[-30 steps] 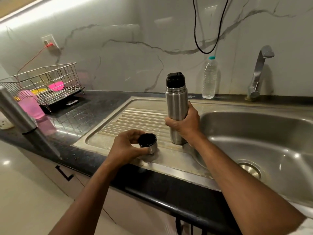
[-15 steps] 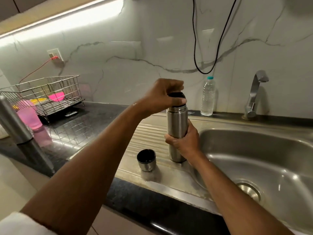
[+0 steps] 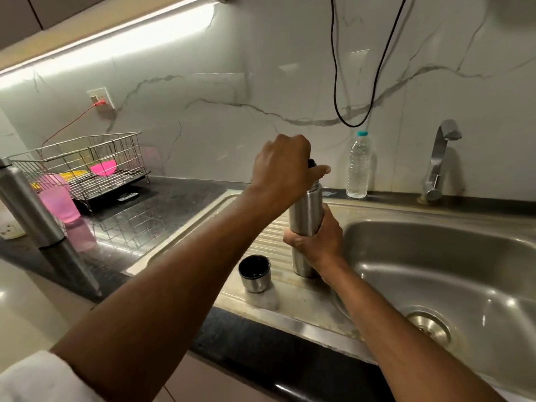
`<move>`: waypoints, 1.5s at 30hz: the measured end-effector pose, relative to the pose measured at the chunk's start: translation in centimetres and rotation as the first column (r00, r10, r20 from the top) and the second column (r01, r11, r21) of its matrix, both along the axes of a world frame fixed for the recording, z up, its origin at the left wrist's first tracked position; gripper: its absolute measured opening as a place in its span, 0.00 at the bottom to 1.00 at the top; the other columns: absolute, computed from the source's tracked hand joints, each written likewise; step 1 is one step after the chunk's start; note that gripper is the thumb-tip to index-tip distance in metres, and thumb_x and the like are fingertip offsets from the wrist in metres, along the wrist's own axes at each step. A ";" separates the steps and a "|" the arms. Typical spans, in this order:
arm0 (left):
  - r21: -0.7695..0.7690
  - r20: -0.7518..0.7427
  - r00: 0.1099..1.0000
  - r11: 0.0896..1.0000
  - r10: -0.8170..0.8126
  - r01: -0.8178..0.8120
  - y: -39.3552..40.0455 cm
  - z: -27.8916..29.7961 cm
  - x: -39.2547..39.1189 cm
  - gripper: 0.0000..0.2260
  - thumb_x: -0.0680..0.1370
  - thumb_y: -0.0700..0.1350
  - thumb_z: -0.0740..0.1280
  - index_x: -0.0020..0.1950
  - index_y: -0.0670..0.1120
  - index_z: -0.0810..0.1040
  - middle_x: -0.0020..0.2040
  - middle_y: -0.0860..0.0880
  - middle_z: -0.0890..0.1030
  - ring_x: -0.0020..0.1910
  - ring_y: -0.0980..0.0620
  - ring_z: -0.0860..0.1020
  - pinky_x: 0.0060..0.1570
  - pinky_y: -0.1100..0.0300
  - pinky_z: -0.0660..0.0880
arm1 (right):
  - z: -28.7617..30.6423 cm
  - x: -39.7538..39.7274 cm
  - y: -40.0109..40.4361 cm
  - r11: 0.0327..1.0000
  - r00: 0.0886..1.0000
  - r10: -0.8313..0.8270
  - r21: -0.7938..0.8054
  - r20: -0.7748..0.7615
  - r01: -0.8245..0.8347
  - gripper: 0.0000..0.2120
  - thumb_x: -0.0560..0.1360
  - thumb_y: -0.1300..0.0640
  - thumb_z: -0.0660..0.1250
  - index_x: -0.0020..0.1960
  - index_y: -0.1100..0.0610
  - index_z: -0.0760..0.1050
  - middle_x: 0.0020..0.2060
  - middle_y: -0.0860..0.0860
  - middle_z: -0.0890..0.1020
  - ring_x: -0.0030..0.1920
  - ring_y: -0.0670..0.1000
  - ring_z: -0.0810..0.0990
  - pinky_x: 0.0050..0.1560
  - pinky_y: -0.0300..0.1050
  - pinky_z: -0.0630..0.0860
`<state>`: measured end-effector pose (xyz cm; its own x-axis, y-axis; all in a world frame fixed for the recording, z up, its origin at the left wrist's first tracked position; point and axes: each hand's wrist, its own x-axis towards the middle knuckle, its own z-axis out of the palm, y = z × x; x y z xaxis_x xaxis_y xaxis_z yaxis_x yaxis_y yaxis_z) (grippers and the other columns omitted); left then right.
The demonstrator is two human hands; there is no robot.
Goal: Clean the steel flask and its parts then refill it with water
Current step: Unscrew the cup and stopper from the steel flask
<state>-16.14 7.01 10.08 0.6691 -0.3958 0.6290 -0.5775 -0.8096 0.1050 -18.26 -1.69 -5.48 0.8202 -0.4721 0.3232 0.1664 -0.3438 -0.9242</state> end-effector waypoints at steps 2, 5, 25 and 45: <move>0.010 -0.020 1.000 1.000 -0.016 0.017 0.5 0.6 0.1 0.26 0.73 0.69 0.74 0.58 0.48 0.86 0.52 0.49 0.86 0.51 0.49 0.83 0.54 0.49 0.81 | 0.1 -0.1 -0.1 1.000 1.000 0.012 0.004 0.000 -0.012 0.39 0.60 0.52 0.85 0.67 0.51 0.73 0.53 0.48 0.83 0.48 0.45 0.82 0.50 0.46 0.82; 0.093 -0.342 0.906 0.950 -0.249 0.297 1.8 2.7 0.3 0.31 0.76 0.53 0.77 0.78 0.54 0.72 0.76 0.49 0.73 0.76 0.48 0.70 0.77 0.47 0.65 | 0.1 -0.2 -0.2 0.999 0.999 0.034 0.024 0.007 -0.034 0.40 0.61 0.53 0.86 0.69 0.52 0.72 0.54 0.48 0.82 0.50 0.46 0.82 0.51 0.43 0.80; 0.280 -0.526 0.805 0.838 -0.275 0.469 1.5 5.9 1.6 0.22 0.78 0.33 0.72 0.70 0.50 0.81 0.69 0.48 0.80 0.59 0.52 0.80 0.57 0.52 0.83 | 0.2 -0.3 -0.1 0.998 0.998 0.061 0.013 0.012 -0.061 0.42 0.63 0.54 0.86 0.72 0.53 0.70 0.57 0.49 0.81 0.52 0.49 0.82 0.56 0.50 0.82; 0.289 -0.356 0.912 0.903 -0.205 0.317 1.3 5.7 2.3 0.34 0.75 0.62 0.75 0.77 0.50 0.73 0.66 0.47 0.81 0.58 0.53 0.80 0.62 0.53 0.75 | 0.4 -0.4 -0.2 0.997 0.997 0.069 0.025 0.014 -0.070 0.40 0.63 0.56 0.85 0.70 0.51 0.71 0.54 0.47 0.81 0.48 0.42 0.80 0.50 0.42 0.81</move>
